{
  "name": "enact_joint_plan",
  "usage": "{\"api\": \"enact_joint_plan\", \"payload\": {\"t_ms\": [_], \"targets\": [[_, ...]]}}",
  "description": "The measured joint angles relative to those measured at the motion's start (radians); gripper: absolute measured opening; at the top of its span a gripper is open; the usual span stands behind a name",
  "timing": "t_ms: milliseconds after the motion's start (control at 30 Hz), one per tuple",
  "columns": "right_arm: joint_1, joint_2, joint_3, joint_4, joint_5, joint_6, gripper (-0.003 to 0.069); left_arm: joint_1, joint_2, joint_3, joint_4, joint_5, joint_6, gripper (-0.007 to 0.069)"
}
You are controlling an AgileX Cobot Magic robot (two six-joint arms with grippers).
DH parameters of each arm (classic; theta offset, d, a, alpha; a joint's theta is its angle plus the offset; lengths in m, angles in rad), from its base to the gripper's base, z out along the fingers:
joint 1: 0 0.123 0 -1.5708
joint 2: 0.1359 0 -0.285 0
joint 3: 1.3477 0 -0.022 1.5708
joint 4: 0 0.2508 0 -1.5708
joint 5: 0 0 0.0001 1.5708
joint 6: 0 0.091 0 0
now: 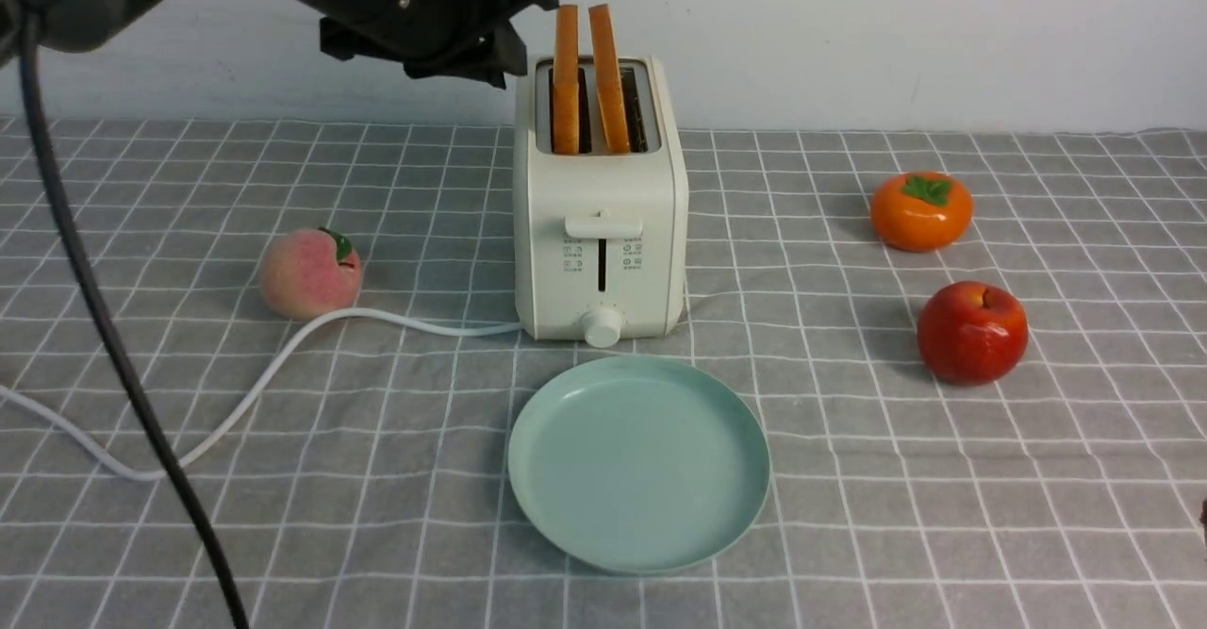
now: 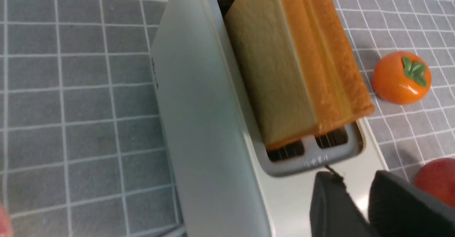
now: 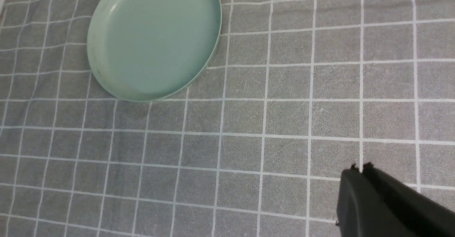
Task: Take toasted bread from bread machine on grey coffee table place on plate.
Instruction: 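Reach for a toast slice standing in the toaster with the left gripper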
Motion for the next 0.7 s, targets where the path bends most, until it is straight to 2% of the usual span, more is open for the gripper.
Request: {"api": "enact_joint_plan", "payload": {"t_ms": [67, 100, 167, 233, 300, 400, 533, 600, 633, 667, 700], "targets": [[0.0, 0.0, 0.0, 0.007, -0.004, 0.0, 0.0002, 0.0, 0.021, -0.01, -0.008, -0.017, 0.01, 0.0292], [0.0, 0.0, 0.0, 0.019, -0.01, 0.0, 0.0002, 0.0, 0.052, -0.018, -0.03, -0.054, 0.021, 0.0388], [0.0, 0.0, 0.0, 0.023, -0.012, 0.0, 0.0002, 0.0, 0.066, -0.018, -0.044, -0.075, 0.022, 0.043], [0.0, 0.0, 0.0, 0.032, -0.02, 0.0, 0.0002, 0.0, 0.095, -0.02, -0.074, -0.113, 0.032, 0.0507], [0.0, 0.0, 0.0, 0.034, -0.029, 0.0, 0.0003, 0.0, 0.116, -0.02, -0.084, -0.142, 0.051, 0.0542], [0.0, 0.0, 0.0, 0.034, -0.035, 0.0, 0.0004, 0.0, 0.139, -0.021, -0.089, -0.178, 0.067, 0.0553], [0.0, 0.0, 0.0, 0.034, -0.041, 0.0, 0.0004, 0.0, 0.162, -0.021, -0.09, -0.199, 0.072, 0.0533], [0.0, 0.0, 0.0, 0.034, -0.042, 0.0, 0.0006, 0.0, 0.175, -0.021, -0.085, -0.205, 0.073, 0.0444], [0.0, 0.0, 0.0, 0.034, -0.042, 0.0, 0.0006, 0.0, 0.175, -0.021, -0.084, -0.207, 0.073, 0.0433], [0.0, 0.0, 0.0, 0.034, -0.043, 0.0, 0.0008, 0.0, 0.175, -0.022, -0.084, -0.209, 0.073, 0.0316], [0.0, 0.0, 0.0, 0.034, -0.044, 0.0, 0.0008, 0.0, 0.175, -0.025, -0.084, -0.209, 0.073, 0.0244]]}}
